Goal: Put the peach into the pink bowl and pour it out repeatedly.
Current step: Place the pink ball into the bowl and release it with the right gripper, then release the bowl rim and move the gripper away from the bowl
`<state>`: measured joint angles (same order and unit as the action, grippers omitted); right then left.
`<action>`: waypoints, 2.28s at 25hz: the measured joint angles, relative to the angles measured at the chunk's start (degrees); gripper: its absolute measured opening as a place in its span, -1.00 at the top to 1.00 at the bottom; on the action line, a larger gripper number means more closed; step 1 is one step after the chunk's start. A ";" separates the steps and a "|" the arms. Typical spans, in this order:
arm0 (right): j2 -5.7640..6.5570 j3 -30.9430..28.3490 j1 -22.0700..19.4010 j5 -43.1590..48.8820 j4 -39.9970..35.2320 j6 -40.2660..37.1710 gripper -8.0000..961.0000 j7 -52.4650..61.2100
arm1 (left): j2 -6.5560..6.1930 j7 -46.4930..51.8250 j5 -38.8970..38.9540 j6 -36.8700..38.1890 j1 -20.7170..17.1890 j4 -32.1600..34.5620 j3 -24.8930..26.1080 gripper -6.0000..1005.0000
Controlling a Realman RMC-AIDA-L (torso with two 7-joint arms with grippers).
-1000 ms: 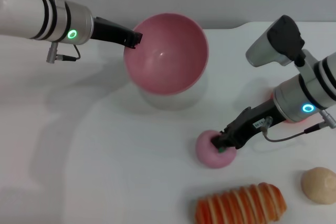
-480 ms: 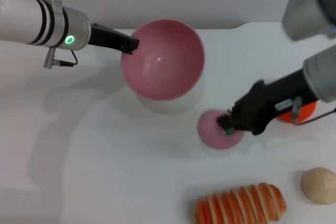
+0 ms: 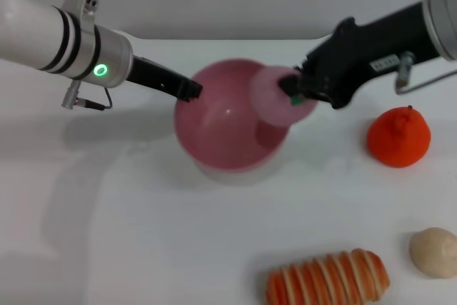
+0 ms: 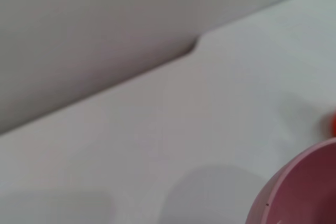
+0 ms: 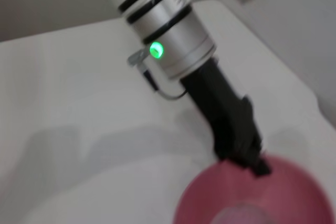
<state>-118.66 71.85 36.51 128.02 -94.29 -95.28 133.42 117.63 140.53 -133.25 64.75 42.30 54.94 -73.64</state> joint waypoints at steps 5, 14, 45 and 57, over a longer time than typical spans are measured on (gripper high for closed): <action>-0.04 2.10 1.18 -0.01 3.48 4.98 0.88 -0.30 | 0.08 0.06 0.00 2.06 0.33 0.13 -0.01 0.88; -0.16 6.47 2.55 -0.04 10.48 11.33 0.75 -4.21 | 0.23 0.54 0.00 4.27 0.67 0.17 -0.02 0.88; -0.07 -12.24 -20.91 -64.02 34.65 25.12 0.17 -63.39 | -0.22 3.70 -11.60 12.24 1.49 -0.46 -1.68 0.85; -0.17 -12.38 -20.69 -64.59 37.74 24.59 0.16 -65.02 | -0.13 5.80 -11.77 12.19 1.12 -1.23 -2.83 0.84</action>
<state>-118.83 59.47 15.81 63.43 -56.55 -70.69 68.40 117.50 146.34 -145.02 76.94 43.42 53.70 -76.47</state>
